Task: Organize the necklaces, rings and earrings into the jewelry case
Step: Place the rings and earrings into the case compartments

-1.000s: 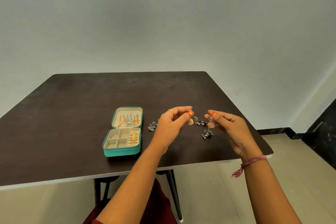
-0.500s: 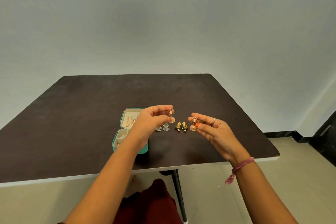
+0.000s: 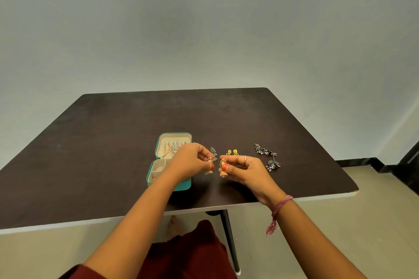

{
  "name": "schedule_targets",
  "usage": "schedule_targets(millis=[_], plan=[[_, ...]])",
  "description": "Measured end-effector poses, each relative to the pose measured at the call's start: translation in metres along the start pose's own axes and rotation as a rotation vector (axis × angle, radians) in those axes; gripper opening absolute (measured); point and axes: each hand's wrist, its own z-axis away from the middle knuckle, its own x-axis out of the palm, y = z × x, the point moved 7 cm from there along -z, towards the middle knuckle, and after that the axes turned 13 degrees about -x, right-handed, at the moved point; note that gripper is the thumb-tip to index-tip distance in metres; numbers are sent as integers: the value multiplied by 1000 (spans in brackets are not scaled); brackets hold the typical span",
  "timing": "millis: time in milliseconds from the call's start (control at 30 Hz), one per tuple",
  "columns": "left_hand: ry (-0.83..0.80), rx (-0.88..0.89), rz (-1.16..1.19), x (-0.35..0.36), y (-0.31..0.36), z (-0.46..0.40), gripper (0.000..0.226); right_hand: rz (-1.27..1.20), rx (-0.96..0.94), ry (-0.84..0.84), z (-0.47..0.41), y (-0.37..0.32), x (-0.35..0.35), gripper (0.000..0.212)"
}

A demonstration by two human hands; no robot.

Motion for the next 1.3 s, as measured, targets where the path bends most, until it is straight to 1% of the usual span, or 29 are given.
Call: schedule_targets(millis=[100, 200, 333, 500, 600, 733, 833, 867, 967, 1100, 1200, 1300], plan=[[0, -42, -192, 8, 4, -9, 15, 28, 68, 3, -3, 8, 3, 22], [-44, -96, -383, 19, 6, -17, 19, 96, 121, -16, -7, 17, 7, 23], [-61, -136, -511, 21, 9, -28, 24, 271, 129, -32, -13, 21, 8, 21], [-111, -172, -580, 21, 10, -39, 27, 380, 170, -39, -19, 26, 7, 19], [-115, -178, -546, 18, 10, -43, 24, 408, 181, -47, -22, 26, 9, 20], [-297, -248, -540, 24, 8, -42, 29, 428, 165, -60, -23, 21, 10, 21], [-345, -259, -542, 26, 9, -39, 29, 495, 149, -76, -23, 18, 10, 20], [-328, -249, -544, 26, 9, -40, 27, 520, 149, -80, -23, 18, 10, 21], [-212, -202, -478, 16, 11, -43, 20, 538, 157, -79, -24, 19, 9, 23], [-144, -189, -384, -1, 16, -41, 20, 529, 166, -77, -23, 18, 9, 20], [-60, -158, -339, -15, 24, -42, 22, 508, 169, -75, -23, 15, 6, 19], [-3, -150, -341, -20, 29, -42, 16, 481, 172, -57, -20, 11, -3, 16]])
